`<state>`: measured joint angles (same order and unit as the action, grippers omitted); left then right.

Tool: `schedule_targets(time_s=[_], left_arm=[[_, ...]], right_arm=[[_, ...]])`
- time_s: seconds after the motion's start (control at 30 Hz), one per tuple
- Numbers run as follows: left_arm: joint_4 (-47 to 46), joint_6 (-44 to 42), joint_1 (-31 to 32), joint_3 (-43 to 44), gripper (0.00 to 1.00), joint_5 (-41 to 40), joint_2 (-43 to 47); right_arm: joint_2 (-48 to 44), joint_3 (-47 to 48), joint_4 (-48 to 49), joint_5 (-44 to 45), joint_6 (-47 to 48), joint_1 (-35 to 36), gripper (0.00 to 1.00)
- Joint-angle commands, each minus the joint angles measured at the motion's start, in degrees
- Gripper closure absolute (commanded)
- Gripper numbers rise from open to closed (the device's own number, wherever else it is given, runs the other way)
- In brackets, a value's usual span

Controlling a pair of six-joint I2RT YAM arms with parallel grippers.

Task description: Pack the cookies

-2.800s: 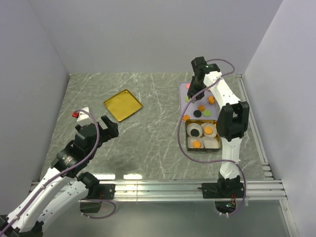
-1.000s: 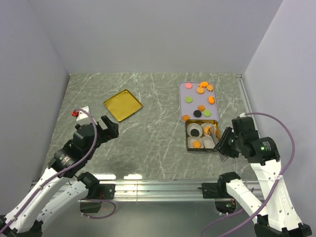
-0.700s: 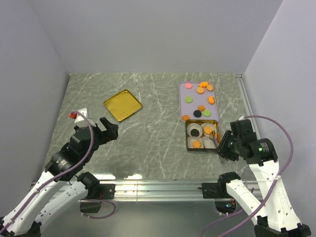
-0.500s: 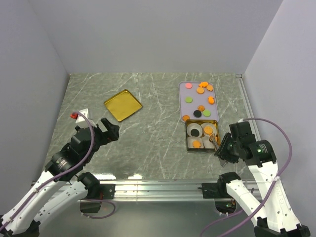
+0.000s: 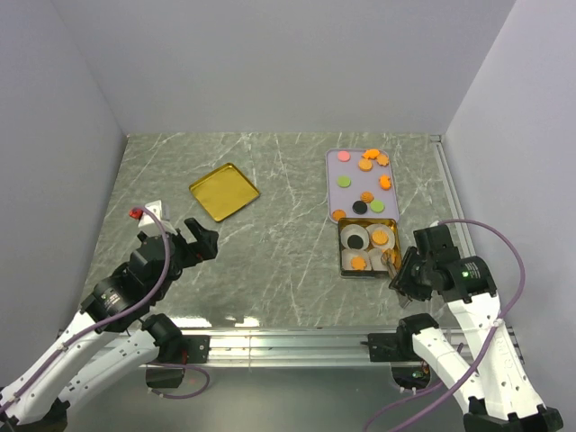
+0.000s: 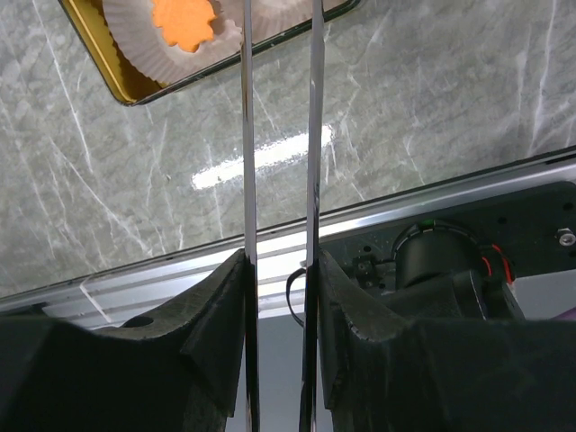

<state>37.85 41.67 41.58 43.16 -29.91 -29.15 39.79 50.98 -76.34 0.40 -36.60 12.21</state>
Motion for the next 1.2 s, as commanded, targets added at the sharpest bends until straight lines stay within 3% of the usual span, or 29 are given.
schedule_targets(time_s=[0.0, 0.5, 1.17], left_arm=[[0.12, 1.13, 0.95, 2.46, 0.01, -1.99, 0.49], [0.83, 2.1, 3.15, 2.72, 0.01, -3.84, 0.41], [1.44, 2.8, 4.74, 2.72, 0.01, -5.42, 1.29]], right_arm=[[0.55, -0.88, 2.77, 0.21, -0.4, -0.25, 0.63], [0.81, -0.01, 2.59, 0.21, 0.12, -0.17, 0.5], [7.49, 10.54, 3.73, -1.62, 1.8, -0.25, 0.49]])
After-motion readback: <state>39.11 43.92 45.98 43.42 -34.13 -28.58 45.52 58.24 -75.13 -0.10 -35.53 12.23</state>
